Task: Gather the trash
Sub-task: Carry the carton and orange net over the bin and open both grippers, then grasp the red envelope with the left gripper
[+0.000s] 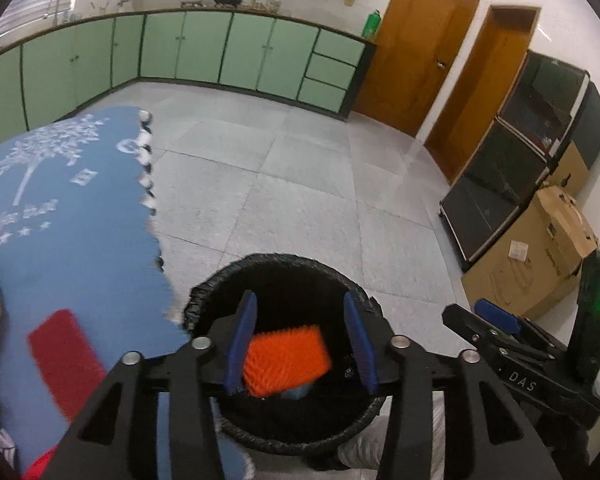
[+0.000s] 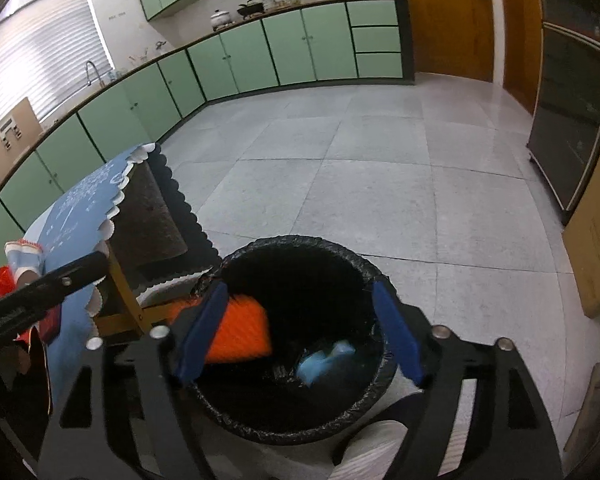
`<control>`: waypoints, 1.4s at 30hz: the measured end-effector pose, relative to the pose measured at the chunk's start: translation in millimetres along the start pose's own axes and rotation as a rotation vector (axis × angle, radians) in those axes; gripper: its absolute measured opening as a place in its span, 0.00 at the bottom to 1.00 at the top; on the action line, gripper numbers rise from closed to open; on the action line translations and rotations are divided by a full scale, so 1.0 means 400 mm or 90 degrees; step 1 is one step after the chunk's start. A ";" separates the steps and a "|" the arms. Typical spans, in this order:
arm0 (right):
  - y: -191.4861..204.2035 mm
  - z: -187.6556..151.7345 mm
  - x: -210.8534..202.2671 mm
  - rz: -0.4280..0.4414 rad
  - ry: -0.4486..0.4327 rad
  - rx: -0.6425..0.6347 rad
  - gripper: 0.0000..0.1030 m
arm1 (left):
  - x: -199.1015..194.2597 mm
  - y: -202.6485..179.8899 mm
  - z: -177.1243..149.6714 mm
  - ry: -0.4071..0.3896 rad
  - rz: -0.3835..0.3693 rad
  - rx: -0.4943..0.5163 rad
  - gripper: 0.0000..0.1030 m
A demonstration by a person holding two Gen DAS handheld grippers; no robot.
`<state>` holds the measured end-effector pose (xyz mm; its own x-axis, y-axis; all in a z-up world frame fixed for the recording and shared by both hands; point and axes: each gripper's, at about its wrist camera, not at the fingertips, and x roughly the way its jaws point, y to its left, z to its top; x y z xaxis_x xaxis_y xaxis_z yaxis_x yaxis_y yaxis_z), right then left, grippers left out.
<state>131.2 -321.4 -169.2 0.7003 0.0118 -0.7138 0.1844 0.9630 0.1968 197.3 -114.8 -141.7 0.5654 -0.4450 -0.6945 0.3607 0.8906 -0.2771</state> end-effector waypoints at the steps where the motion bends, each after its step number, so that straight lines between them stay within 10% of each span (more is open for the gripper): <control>1: 0.004 -0.002 -0.009 -0.004 -0.007 0.001 0.83 | -0.016 0.006 0.000 -0.010 0.006 0.000 0.49; 14: 0.215 -0.052 -0.123 0.108 -0.096 -0.088 0.86 | -0.333 0.129 -0.143 -0.124 0.188 0.015 0.62; 42: 0.265 -0.119 -0.147 0.127 -0.091 -0.100 0.86 | -0.257 0.111 -0.272 -0.051 0.255 -0.030 0.83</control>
<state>76.8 -207.2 -138.5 0.8038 0.1782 -0.5676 -0.0683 0.9754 0.2096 74.2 -19.3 -154.8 0.7110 -0.0658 -0.7001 0.0668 0.9974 -0.0259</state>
